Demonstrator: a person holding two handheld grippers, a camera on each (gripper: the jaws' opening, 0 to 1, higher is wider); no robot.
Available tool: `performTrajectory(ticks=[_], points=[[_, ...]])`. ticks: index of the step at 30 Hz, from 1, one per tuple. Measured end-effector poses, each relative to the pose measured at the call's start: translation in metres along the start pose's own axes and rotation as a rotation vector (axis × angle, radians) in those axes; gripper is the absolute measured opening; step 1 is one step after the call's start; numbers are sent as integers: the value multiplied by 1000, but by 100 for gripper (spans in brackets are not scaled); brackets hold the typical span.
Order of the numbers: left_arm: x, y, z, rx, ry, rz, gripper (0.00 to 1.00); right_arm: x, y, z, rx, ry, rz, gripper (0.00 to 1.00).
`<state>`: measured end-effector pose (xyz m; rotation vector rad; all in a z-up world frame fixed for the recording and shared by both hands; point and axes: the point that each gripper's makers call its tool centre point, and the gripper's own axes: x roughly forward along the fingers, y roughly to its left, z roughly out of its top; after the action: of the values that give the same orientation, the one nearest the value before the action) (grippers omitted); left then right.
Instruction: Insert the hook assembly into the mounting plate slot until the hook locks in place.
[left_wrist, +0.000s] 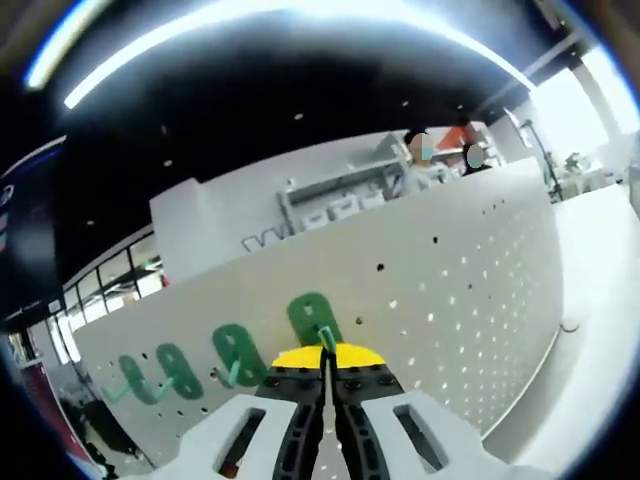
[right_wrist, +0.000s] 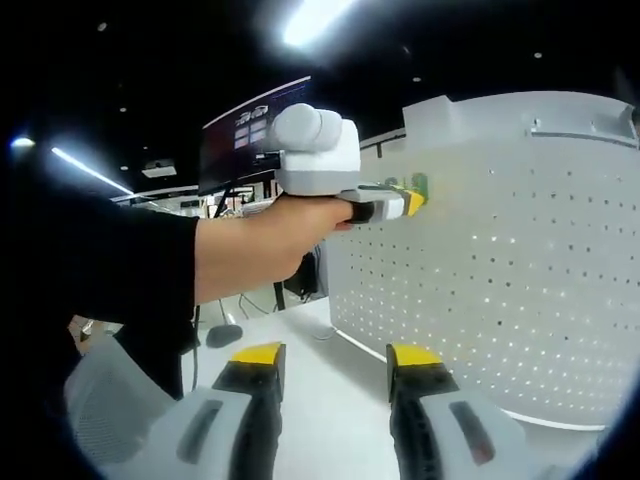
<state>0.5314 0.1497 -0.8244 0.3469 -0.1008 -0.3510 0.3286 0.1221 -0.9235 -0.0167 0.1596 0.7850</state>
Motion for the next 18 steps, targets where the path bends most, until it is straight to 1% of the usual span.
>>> performTrajectory(ticks=[8, 12, 14, 18], points=[[0, 0, 0, 3, -5, -4, 1, 0, 0, -1, -1, 2, 1, 38], [-1, -2, -2, 3, -1, -14, 3, 0, -2, -1, -1, 3, -4, 38], [-1, -4, -7, -4, 13, -21, 4, 0, -2, -1, -2, 2, -6, 38], [-5, -8, -13, -4, 22, -30, 5, -1, -3, -1, -3, 4, -10, 38]])
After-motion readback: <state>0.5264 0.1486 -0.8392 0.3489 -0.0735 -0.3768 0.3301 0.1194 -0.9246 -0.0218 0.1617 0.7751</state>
